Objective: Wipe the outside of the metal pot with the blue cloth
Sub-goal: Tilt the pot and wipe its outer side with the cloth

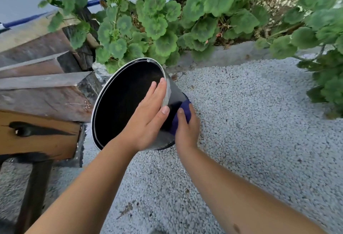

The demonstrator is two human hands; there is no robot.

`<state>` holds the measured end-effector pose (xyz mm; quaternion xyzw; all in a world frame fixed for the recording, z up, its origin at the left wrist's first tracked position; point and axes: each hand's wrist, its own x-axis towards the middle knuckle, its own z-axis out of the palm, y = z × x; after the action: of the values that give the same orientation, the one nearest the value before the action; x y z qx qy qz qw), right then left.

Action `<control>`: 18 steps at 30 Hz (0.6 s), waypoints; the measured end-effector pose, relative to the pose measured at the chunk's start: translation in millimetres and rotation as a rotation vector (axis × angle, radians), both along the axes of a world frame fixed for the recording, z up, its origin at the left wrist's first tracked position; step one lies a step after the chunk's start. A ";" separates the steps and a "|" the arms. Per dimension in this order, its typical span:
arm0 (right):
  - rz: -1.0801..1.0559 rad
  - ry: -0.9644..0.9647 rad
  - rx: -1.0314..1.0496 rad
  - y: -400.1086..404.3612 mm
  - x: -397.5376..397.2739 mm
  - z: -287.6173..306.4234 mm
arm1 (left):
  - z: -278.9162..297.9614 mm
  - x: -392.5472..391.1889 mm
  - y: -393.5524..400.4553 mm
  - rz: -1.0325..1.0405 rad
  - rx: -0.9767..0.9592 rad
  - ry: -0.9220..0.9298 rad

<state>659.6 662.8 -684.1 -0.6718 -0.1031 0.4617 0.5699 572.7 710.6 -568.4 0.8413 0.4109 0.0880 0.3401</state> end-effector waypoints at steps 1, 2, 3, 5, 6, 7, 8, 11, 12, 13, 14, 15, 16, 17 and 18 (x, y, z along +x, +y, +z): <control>-0.017 0.015 0.022 0.9 -0.5 6.2 | -0.7 1.2 0.7 0.000 0.021 0.022; -0.024 0.031 0.046 2.2 -0.6 12.2 | -1.6 1.9 1.5 -0.005 0.054 0.051; -0.027 0.043 0.073 3.5 0.3 17.0 | -2.1 2.4 2.4 -0.012 0.086 0.081; -0.026 0.067 0.121 8.3 5.1 27.0 | -1.7 2.7 2.9 -0.021 0.126 0.114; -0.031 0.103 0.149 12.9 9.4 33.3 | -1.1 2.6 2.9 -0.024 0.134 0.115; -0.045 0.162 0.190 18.9 15.3 40.5 | -0.5 2.8 2.7 -0.027 0.134 0.108; -0.048 0.223 0.248 25.8 21.4 48.9 | -0.4 2.7 2.2 -0.031 0.129 0.095; 0.052 0.177 0.402 43.3 37.6 70.6 | -1.9 1.1 2.5 -0.042 0.099 0.050; 0.088 0.121 0.437 45.8 40.1 74.0 | -2.2 1.3 3.4 -0.050 0.092 0.038; 0.118 0.078 0.460 45.2 40.2 75.9 | -1.7 2.6 4.9 -0.066 0.091 0.030; 0.134 0.040 0.477 42.2 38.7 75.6 | -1.6 4.3 6.2 -0.094 0.103 0.021; 0.135 -0.005 0.489 37.7 36.5 73.0 | -1.1 6.1 7.4 -0.129 0.126 0.010; 0.128 -0.050 0.496 31.1 32.4 70.1 | -1.9 7.0 7.2 -0.154 0.148 -0.004; 0.120 -0.087 0.510 26.6 28.1 67.2 | -1.4 7.0 7.9 -0.155 0.159 -0.010; 0.101 -0.091 0.508 22.3 23.7 62.5 | -1.9 6.2 7.1 -0.131 0.146 0.001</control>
<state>683.3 685.1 -621.6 -0.5213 -0.2750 0.4181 0.6913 578.9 717.7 -570.3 0.8890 0.3475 0.0950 0.2825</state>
